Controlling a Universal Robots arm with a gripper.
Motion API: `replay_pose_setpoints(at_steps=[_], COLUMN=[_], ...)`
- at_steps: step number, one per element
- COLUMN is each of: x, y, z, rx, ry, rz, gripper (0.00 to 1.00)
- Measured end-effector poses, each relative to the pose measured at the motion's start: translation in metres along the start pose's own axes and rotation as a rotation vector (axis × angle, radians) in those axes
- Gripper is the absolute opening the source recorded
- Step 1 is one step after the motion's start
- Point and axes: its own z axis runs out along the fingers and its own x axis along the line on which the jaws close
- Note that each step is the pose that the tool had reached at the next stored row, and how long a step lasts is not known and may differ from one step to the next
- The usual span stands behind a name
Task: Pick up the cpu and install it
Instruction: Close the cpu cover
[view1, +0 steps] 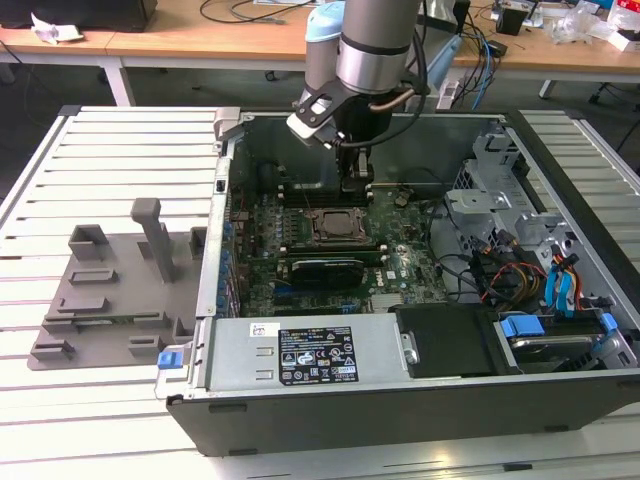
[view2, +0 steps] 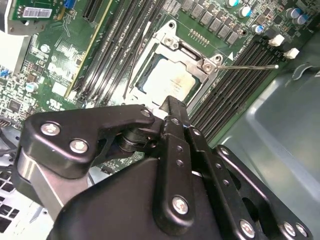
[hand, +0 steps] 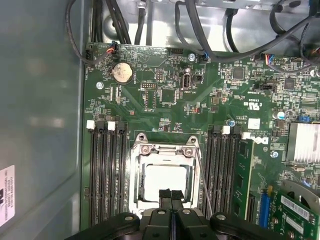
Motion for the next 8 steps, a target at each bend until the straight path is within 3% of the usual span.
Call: replay_pose_setpoints(at_steps=[3, 5, 8], x=[-0.0003, -0.0006, -0.0008], y=[-0.0004, -0.0010, -0.0011], z=[-0.0075, -0.0178, -0.0206], rx=[0.0000, 0.0000, 0.0000], ry=[0.0001, 0.0000, 0.0001], rz=[0.000, 0.000, 0.000], gripper=[0.11, 0.11, 0.11])
